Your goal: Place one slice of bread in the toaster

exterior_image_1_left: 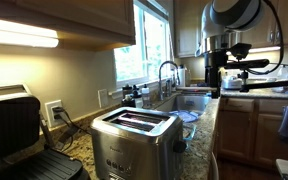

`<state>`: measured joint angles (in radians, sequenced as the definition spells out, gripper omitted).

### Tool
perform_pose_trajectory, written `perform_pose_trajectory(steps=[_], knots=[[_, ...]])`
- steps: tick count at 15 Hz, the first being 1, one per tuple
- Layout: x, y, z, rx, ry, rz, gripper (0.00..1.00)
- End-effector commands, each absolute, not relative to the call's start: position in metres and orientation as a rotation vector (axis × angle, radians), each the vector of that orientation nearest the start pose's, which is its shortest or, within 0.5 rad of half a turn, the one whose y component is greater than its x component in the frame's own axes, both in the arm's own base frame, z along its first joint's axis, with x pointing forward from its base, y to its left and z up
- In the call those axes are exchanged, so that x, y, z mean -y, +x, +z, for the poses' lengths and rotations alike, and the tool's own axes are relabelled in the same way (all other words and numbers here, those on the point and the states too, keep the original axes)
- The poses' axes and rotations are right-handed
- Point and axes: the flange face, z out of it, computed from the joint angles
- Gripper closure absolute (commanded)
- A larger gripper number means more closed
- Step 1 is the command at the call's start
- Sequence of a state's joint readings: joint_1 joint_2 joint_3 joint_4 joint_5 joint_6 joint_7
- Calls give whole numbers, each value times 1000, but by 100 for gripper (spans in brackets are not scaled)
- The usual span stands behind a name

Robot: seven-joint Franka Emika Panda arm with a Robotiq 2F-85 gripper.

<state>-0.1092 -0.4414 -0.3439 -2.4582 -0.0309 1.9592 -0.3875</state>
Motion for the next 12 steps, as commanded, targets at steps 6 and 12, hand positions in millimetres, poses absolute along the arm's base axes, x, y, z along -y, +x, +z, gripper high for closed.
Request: perform_pose_trajectory(steps=[6, 12], knots=[[175, 365, 437, -14, -3009, 58, 0], [174, 372, 423, 6, -3009, 81, 0]])
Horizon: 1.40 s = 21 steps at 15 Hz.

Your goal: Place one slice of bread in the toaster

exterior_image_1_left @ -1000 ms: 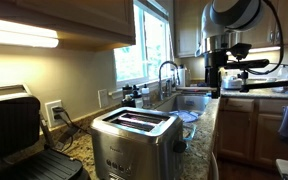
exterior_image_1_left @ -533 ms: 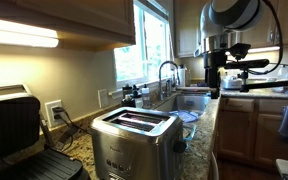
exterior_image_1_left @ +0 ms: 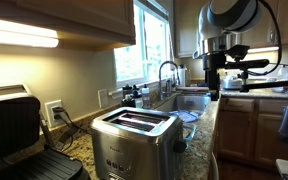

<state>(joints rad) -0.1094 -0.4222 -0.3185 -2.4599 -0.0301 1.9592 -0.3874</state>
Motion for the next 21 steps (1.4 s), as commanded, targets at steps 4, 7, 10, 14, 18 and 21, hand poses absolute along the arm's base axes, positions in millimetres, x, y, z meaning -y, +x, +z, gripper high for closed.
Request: perform_pose_trajectory(steps=[4, 7, 10, 14, 18, 21], knots=[[176, 385, 404, 13, -3004, 127, 0], [184, 400, 393, 17, -3014, 137, 0], [186, 413, 384, 25, -3028, 147, 0], [182, 417, 384, 41, -3038, 194, 0], [181, 408, 400, 72, -3046, 204, 0], [182, 400, 415, 92, -3056, 185, 0]])
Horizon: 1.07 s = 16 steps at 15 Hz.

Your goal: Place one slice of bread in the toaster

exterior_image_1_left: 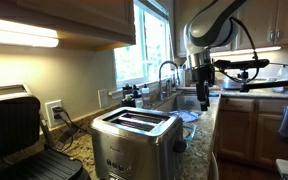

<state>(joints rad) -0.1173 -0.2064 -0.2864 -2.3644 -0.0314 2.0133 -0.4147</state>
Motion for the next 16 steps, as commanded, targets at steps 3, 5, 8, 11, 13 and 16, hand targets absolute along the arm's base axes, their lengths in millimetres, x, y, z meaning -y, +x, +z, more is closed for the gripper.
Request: perform_pose_trajectory(steps=[3, 5, 8, 11, 13, 16], knots=[[176, 399, 423, 132, -3045, 182, 0], [171, 401, 425, 153, -3045, 178, 0], [164, 407, 424, 185, -3045, 167, 0], [164, 412, 417, 164, -3052, 178, 0], [164, 413, 415, 165, -3051, 184, 0], [164, 413, 414, 164, -3050, 189, 0]])
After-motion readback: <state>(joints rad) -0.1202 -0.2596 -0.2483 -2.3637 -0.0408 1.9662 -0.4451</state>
